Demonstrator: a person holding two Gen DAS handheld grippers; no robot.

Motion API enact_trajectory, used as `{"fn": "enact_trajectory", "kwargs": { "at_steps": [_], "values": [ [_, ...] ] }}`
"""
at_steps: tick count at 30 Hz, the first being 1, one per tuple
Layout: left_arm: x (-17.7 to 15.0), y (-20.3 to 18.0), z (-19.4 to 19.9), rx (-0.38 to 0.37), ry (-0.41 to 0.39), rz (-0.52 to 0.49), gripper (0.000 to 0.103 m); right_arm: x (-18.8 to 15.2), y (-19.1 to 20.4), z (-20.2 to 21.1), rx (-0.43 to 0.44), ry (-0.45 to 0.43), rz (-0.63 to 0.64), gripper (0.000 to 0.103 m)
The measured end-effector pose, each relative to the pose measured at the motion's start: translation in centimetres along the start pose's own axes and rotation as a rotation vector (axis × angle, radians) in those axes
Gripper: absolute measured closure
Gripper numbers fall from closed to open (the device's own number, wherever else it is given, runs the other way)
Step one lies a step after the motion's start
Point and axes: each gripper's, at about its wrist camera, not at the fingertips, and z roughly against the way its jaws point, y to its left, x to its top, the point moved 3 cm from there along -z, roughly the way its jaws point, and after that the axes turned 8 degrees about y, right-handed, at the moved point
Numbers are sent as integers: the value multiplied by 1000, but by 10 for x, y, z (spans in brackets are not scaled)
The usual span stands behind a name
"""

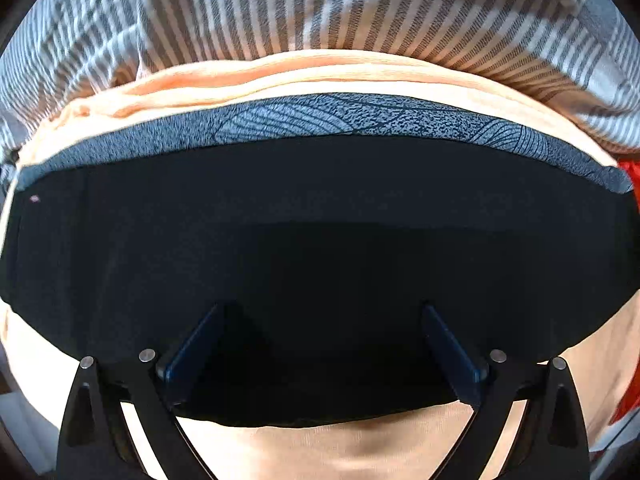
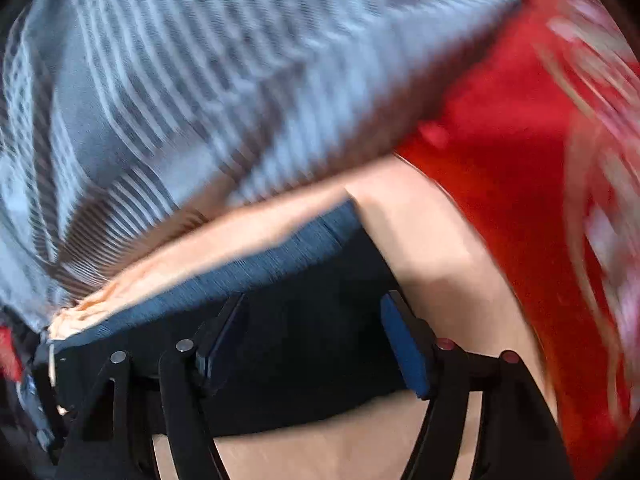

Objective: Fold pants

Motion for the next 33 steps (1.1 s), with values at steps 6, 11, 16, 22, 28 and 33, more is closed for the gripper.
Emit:
{"fn": "enact_trajectory", "kwargs": {
  "at_steps": [6,11,16,22,28,33],
  "values": [
    [3,-5,0,11,-1,-5,1,36,-35,-46,146,76,-202,35],
    [3,2,-2,-33,25,10,1,7,-44,2,189,33,-174,27],
    [9,-3,9,-18,49,15,1,-61,-67,5,339,120,-310,27],
    [22,-35,38,-58,-11,-44,1,-83,-72,-19,388,110,-368,27],
    [24,-81,42,-85,-5,-65,1,-64,-72,-32,477,30,-419,27],
    [27,-102,53,-89,-37,-51,1,-54,-64,-34,559,15,-394,27]
  ]
}}
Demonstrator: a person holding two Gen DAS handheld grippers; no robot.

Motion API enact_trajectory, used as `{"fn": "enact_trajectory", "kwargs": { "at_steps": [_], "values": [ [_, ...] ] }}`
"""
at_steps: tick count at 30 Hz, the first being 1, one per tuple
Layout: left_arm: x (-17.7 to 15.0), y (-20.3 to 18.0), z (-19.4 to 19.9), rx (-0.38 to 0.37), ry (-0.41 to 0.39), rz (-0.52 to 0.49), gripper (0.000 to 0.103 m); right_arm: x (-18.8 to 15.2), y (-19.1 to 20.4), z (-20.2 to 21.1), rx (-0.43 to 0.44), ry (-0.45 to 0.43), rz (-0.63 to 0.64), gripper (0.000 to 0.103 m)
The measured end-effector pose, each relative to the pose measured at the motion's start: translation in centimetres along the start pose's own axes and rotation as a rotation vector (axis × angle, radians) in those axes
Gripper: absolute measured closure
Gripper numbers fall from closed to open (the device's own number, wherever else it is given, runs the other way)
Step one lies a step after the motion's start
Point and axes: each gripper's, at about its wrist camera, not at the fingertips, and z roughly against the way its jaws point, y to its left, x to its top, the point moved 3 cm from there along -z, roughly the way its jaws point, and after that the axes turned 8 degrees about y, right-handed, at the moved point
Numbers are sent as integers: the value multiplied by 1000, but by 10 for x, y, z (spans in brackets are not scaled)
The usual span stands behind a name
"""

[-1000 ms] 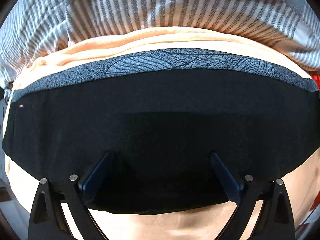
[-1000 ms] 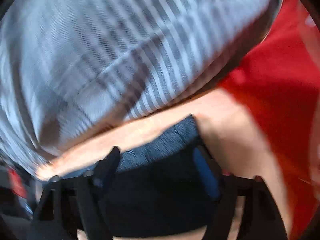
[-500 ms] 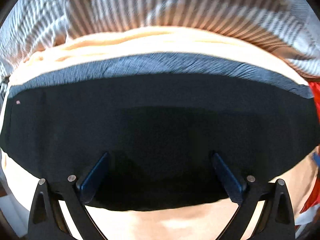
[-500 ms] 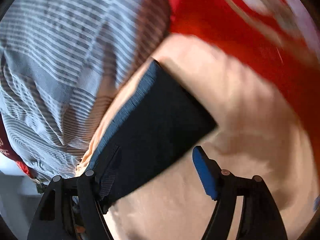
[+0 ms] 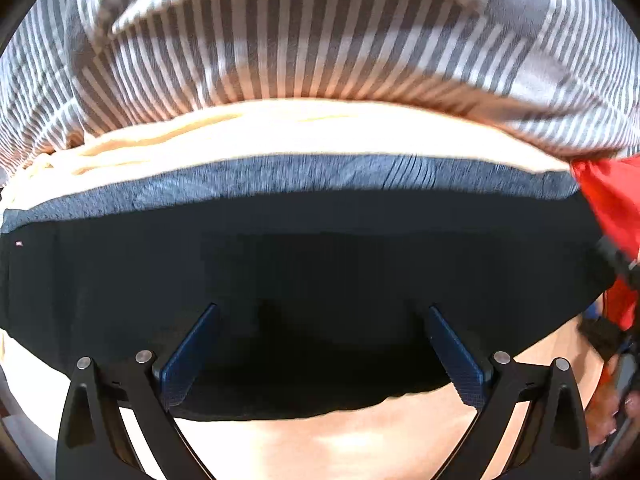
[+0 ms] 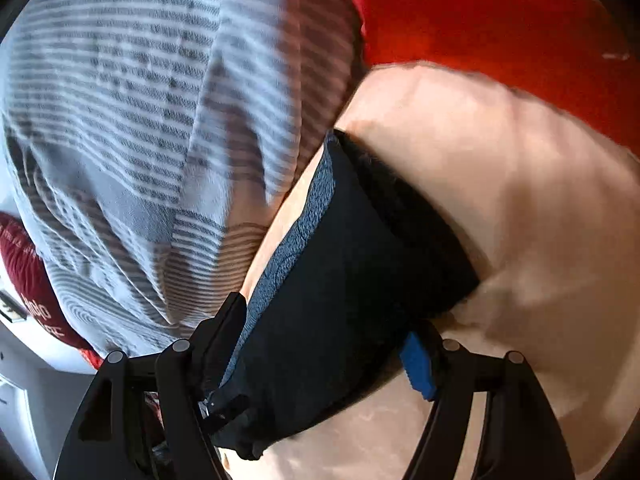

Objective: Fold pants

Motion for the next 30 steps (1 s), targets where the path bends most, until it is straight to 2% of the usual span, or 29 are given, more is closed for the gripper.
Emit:
{"fn": "enact_trajectory", "kwargs": {
  "at_steps": [2,4,5,6,7,8,10,11,12,13,14,15,16,18,19,22,25,30],
  "values": [
    [9,-1,11,2,-34,17,1,0,-12,-9,18,21,-48,30],
    [23,-5,15,12,-59,29,1,5,-14,-16,38,13,-82,40],
    [28,-7,16,20,-71,34,1,9,-13,-22,53,29,-98,52],
    [33,-8,16,27,-81,37,1,11,-13,-24,73,49,-112,73],
    [40,-11,16,30,-91,38,1,12,-12,-27,91,71,-115,84],
    [46,-13,15,30,-100,38,1,13,-8,-28,100,83,-99,89],
    [48,-6,21,40,-123,34,3,12,0,-27,94,88,-62,89],
    [54,-9,16,41,-128,32,17,11,4,-25,97,92,-43,89],
    [59,-14,7,47,-113,28,27,11,5,-24,102,96,-34,89],
    [57,-3,6,46,-92,23,43,11,7,-24,107,100,-27,89],
    [58,-5,-7,40,-59,15,49,11,7,-24,110,101,-24,89],
    [56,-9,-18,53,-59,-1,49,10,7,-22,113,102,-25,89],
    [52,-15,-16,89,-128,-44,49,10,8,-21,120,101,-26,90],
    [46,-25,-13,154,-167,-127,49,8,12,-14,139,99,-22,90],
    [45,-26,-10,156,-164,-142,49,5,18,-13,145,96,-12,90],
    [44,-12,8,63,-112,-91,50,-2,43,-8,141,84,37,90],
    [36,9,28,37,-121,-91,50,-12,76,-3,114,77,108,90],
    [11,67,65,-4,-106,-107,50,-50,155,-13,-24,67,335,90]
  ]
}}
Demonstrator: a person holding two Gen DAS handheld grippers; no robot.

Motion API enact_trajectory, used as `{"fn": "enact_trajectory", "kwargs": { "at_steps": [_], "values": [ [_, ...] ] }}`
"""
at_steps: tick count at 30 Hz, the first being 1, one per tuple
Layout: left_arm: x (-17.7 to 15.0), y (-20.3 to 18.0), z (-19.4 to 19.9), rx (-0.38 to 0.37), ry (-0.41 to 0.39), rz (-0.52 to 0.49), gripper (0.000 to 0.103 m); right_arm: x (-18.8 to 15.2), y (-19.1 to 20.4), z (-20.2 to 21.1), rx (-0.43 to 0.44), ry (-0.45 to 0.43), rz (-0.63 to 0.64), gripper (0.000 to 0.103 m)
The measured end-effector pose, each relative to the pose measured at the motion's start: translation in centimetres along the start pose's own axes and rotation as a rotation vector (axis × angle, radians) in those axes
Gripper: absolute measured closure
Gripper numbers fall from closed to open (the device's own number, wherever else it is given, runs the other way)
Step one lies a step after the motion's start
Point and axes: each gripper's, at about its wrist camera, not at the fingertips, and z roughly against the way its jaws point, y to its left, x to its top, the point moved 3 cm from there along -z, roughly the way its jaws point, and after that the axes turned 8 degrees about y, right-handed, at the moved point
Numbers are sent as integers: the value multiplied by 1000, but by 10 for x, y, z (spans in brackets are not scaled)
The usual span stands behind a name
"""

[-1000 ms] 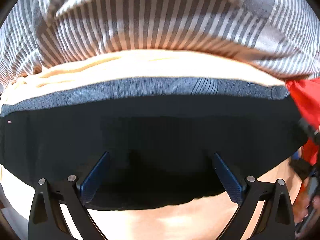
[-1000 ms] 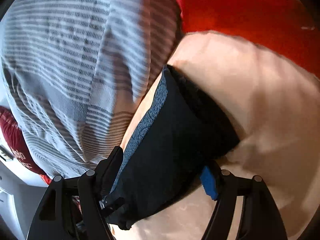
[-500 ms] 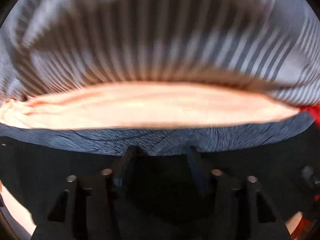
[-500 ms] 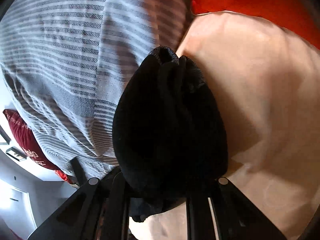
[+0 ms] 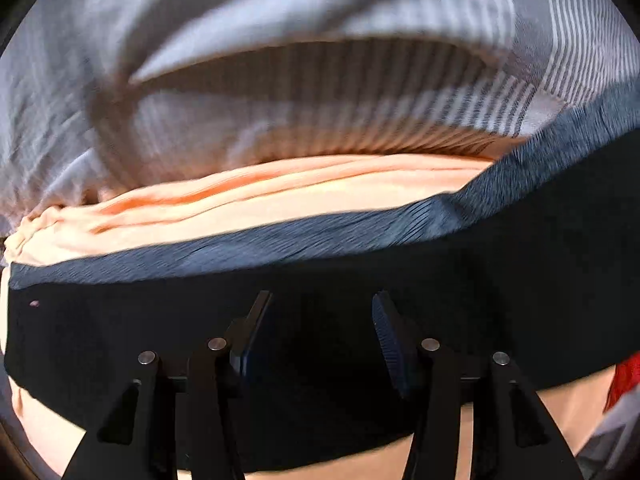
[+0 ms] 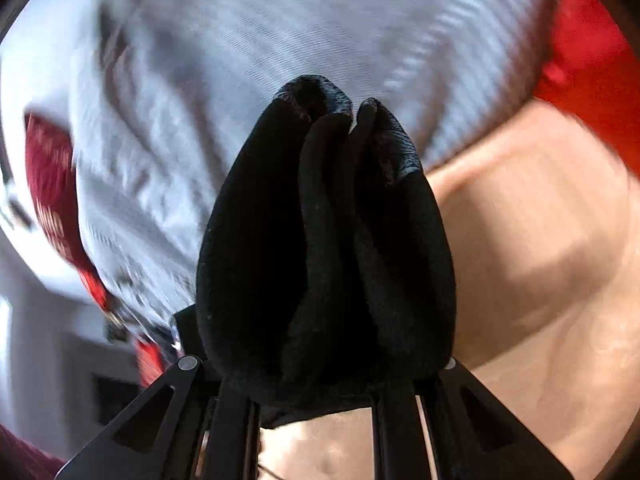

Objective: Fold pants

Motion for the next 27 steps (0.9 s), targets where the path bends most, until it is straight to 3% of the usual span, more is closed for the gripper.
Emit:
{"fn": "enact_trajectory", "kwargs": {
  "at_steps": [4,10,13,16,18,20,21,23,27],
  "values": [
    [-33,59,24,-6,6,21,49,-16,61,-30,-96,24,139,90],
    [-79,160,51,-6,32,111,49,-61,136,-121,-229,127,299,90],
    [-97,213,52,8,52,178,49,-96,154,-185,-381,191,401,90],
    [-112,256,47,22,78,226,49,-128,155,-250,-586,250,506,88],
    [-118,271,40,25,87,242,47,-148,155,-288,-723,290,576,77],
    [-127,282,32,21,92,255,20,-166,165,-302,-838,264,683,66],
    [-130,287,34,17,75,262,20,-174,174,-304,-872,251,738,52],
    [-133,292,33,-10,78,261,20,-194,191,-294,-840,251,829,41],
    [-126,292,29,-102,86,260,20,-210,209,-257,-770,234,862,41]
  ]
}}
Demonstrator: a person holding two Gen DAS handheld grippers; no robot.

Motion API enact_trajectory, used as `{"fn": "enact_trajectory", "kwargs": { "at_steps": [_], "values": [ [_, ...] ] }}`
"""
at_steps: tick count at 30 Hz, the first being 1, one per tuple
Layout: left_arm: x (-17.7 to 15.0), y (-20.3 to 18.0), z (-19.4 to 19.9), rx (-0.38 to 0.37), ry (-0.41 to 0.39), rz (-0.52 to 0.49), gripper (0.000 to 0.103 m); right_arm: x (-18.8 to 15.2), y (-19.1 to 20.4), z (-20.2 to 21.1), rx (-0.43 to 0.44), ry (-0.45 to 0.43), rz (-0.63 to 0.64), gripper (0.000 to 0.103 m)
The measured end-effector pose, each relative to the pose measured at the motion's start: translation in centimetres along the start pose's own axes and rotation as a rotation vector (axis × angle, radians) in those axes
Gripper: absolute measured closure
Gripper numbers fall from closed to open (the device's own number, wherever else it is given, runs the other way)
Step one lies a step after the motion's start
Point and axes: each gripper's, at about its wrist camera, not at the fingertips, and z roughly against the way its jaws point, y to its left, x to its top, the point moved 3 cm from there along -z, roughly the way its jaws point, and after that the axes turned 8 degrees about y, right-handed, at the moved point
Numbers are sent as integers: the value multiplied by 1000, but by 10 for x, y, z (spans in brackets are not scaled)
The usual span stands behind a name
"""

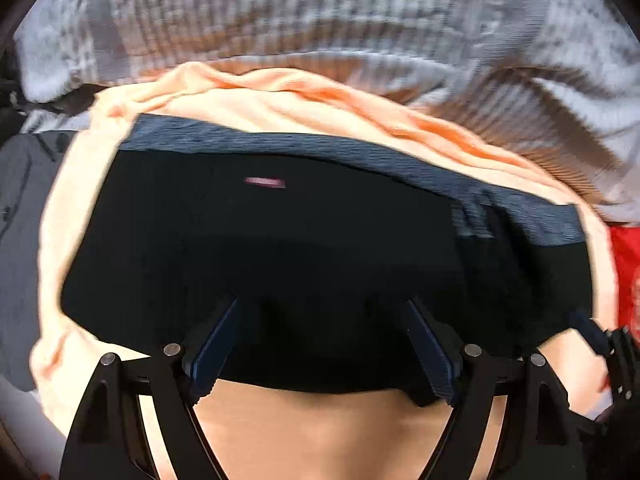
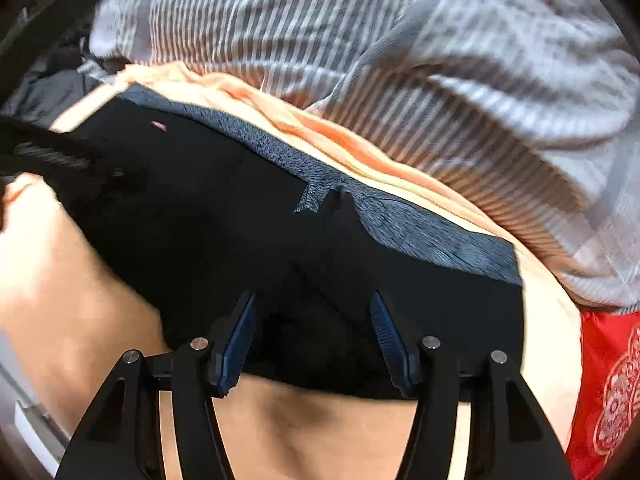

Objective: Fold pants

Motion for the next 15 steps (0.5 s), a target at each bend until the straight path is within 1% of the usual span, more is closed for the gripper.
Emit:
{"fn": "enact_trajectory", "kwargs": {
  "at_steps": [2,3,4,6,8,10,12,13,14,15],
  "values": [
    [4,-18,-1,-62,8,-34,20,-15,-31,11,27,0,-89,41],
    [4,-28,1,-88,10,-50,20,-22,-52,14,24,12,-161,41],
    [3,-44,2,-124,12,-76,20,-26,-60,18,21,21,-211,41],
    [5,-75,0,-167,16,-123,20,-41,-89,17,19,50,-321,41],
    [10,-99,-6,-192,34,-160,20,-54,-118,10,9,87,-410,41],
    [11,-124,-17,-215,64,-188,20,-65,-142,1,22,112,-482,41],
    [14,-139,-26,-219,78,-186,20,-74,-160,-5,47,117,-555,41],
    [15,-146,-31,-227,82,-180,20,-77,-170,-7,45,117,-587,41],
    [18,-149,-37,-228,79,-174,24,-79,-178,-10,43,115,-610,41],
    [18,-153,-39,-232,74,-166,31,-80,-184,-12,48,112,-629,41]
  ]
}}
